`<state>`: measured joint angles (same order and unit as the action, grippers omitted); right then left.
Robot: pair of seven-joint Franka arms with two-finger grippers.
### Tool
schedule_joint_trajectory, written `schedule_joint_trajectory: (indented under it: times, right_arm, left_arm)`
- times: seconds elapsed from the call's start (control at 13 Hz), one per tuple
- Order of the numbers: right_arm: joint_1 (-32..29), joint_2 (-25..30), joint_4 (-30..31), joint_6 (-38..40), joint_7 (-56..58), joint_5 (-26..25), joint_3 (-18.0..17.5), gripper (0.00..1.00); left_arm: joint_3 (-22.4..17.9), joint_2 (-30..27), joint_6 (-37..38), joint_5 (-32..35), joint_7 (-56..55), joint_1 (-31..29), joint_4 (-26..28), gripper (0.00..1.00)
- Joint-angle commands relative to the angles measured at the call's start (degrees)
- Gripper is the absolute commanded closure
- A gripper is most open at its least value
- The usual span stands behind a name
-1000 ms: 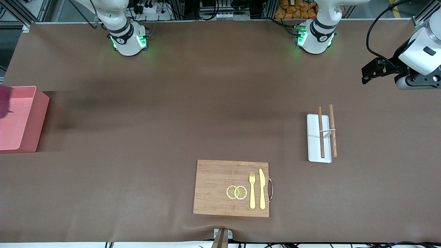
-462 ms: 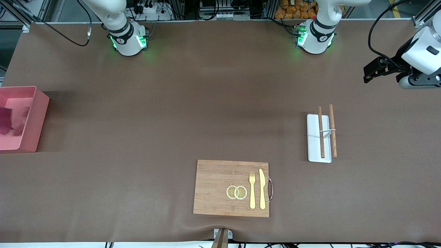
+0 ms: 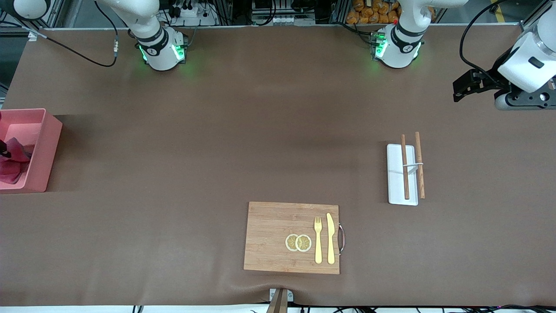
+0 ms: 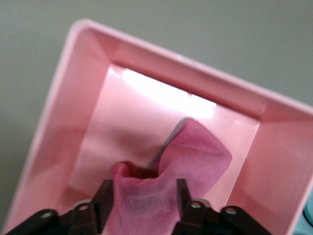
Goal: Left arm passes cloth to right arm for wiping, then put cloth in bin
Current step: 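Lower the cloth into the pink bin and open the right gripper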
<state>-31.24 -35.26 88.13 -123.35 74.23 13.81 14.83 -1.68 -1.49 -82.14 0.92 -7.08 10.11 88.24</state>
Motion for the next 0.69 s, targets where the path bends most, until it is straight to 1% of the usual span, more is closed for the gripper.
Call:
schedule_joint_trajectory:
  times: [0.0, 0.08, 0.23, 0.31, 0.46, 0.62]
  right_arm:
    - [4.1, 3.8, -3.8, 9.9, -7.0, -2.4, 1.1, 0.00]
    - [5.8, 5.0, -5.8, 11.8, -9.6, -5.7, 1.0, 0.00]
    - [9.9, 8.8, -6.2, 18.4, -17.2, -9.2, 1.1, 0.00]
    - [11.4, 10.5, -6.1, 20.8, -20.6, -9.8, 1.0, 0.00]
    - [14.8, 12.4, -5.8, 23.1, -26.5, -9.8, 0.9, 0.00]
    - [18.6, 14.3, -5.3, 25.9, -35.1, -9.9, 1.0, 0.00]
  left_arm:
    - [-0.1, 0.7, 0.5, -1.1, -0.3, 0.7, -1.3, 0.00]
    - [0.2, 0.8, 0.5, -0.9, -0.8, 0.8, -1.4, 0.00]
    - [2.2, 0.9, 0.5, -0.3, -1.2, 0.6, -1.8, 0.00]
    - [2.3, 0.9, 0.5, -0.4, -1.2, 0.4, -1.8, 0.00]
    - [2.2, 1.0, 0.5, -0.6, -1.2, -0.1, -1.8, 0.00]
    - [2.2, 1.1, 0.5, -0.5, -1.1, -0.2, -1.8, 0.00]
